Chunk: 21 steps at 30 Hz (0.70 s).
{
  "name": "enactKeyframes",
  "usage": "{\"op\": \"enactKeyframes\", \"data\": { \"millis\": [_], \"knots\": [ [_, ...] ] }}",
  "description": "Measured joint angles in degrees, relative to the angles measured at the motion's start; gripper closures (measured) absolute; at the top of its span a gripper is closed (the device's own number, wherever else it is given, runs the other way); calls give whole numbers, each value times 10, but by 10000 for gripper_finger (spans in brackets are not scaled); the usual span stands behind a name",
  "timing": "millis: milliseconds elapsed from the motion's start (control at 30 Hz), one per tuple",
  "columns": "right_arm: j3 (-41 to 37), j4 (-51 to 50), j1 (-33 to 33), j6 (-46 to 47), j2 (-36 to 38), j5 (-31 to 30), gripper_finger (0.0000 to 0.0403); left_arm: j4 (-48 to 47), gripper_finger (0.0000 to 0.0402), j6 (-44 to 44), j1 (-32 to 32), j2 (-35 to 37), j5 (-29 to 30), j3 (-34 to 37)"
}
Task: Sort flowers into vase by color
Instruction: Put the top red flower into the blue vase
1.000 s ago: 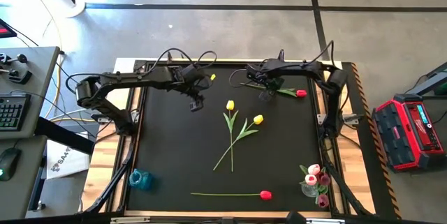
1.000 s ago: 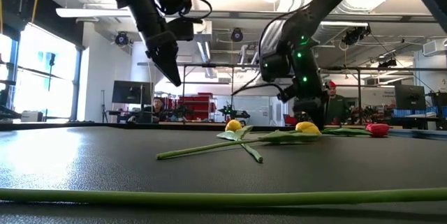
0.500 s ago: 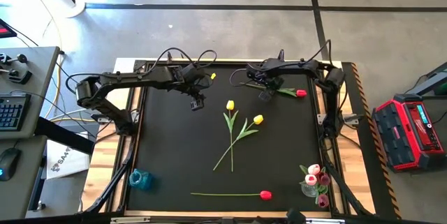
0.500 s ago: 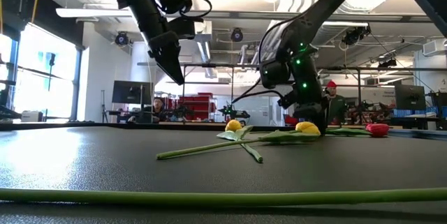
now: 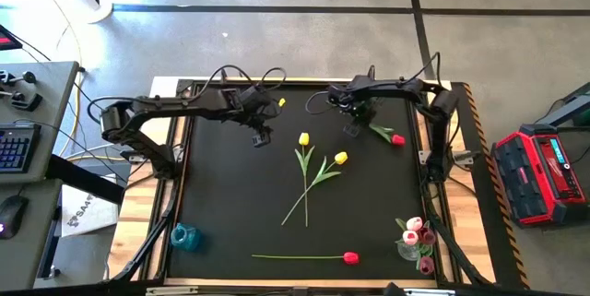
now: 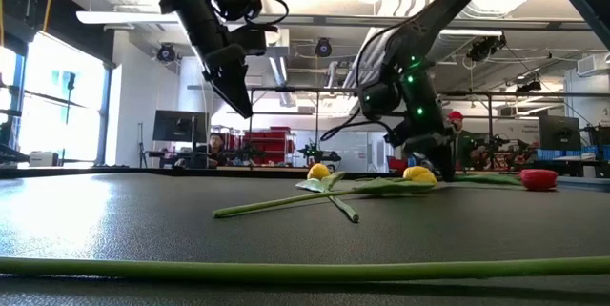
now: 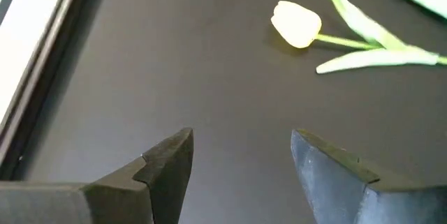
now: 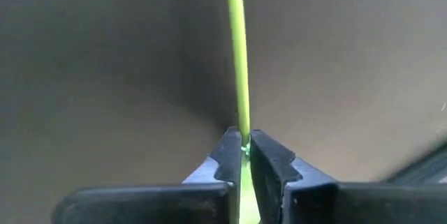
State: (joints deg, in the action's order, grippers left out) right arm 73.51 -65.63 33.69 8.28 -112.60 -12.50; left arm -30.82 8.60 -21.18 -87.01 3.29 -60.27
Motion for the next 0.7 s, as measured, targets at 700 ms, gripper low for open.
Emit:
{"op": "enactKeyframes", "data": {
  "millis": [700],
  "knots": [
    [107, 46, -61, 162, 104, 403, 400, 290, 182, 191, 105, 0, 77, 49]
  ]
}}
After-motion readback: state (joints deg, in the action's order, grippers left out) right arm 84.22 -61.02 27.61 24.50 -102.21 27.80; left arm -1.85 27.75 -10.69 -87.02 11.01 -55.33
